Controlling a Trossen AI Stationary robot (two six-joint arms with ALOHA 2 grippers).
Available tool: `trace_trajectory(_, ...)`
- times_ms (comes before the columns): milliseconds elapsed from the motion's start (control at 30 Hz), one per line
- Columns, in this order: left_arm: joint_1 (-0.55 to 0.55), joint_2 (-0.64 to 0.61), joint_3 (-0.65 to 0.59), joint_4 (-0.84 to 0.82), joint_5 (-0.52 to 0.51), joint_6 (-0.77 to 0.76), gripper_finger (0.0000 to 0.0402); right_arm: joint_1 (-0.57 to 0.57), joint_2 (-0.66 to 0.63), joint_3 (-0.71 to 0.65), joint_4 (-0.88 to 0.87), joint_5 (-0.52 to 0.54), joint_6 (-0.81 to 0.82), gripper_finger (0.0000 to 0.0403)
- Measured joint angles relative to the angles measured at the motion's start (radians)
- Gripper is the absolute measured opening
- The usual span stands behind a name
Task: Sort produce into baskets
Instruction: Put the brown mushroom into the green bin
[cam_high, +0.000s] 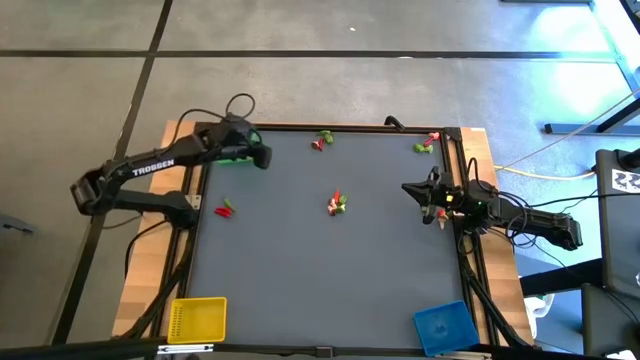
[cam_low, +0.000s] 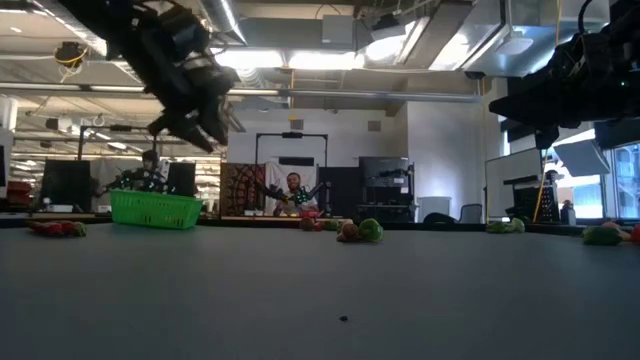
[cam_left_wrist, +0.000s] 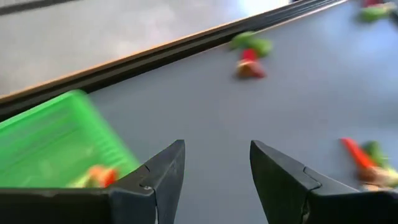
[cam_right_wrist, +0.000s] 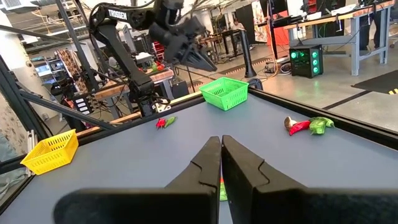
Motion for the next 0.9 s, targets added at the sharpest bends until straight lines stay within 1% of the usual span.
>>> trace_trajectory(133, -0.066, 0.002, 0.000, 0.103, 0.001, -0.008, 0.0178, 0.000, 0.000, 0.000, -0.001, 0.000, 0.000, 0.0017)
trace_trajectory(233, -0.114, 0.022, 0.000, 0.212, 0.001, -0.029, 0.0178, 0.000, 0.000, 0.000, -0.001, 0.000, 0.000, 0.0017)
trace_trajectory(367, -0.169, 0.091, 0.000, 0.368, -0.001, -0.016, 0.0178, 0.000, 0.000, 0.000, 0.001, 0.001, 0.000, 0.0017)
trace_trajectory(500, -0.197, 0.190, 0.001, 0.488, -0.002, 0.005, 0.0178, 0.000, 0.000, 0.000, 0.009, 0.009, 0.000, 0.0017)
trace_trajectory(567, -0.203, 0.246, 0.019, 0.512, -0.002, 0.022, 0.0178, 0.000, 0.000, 0.000, 0.009, 0.009, 0.000, 0.0017)
trace_trajectory(733, -0.204, 0.385, 0.107, 0.509, -0.003, 0.098, 0.0178, 0.000, 0.000, 0.000, 0.014, 0.033, 0.000, 0.0017)
trace_trajectory(900, -0.184, 0.505, 0.201, 0.508, -0.005, 0.229, 0.0178, 0.000, 0.000, 0.000, 0.015, 0.034, 0.000, 0.0017)
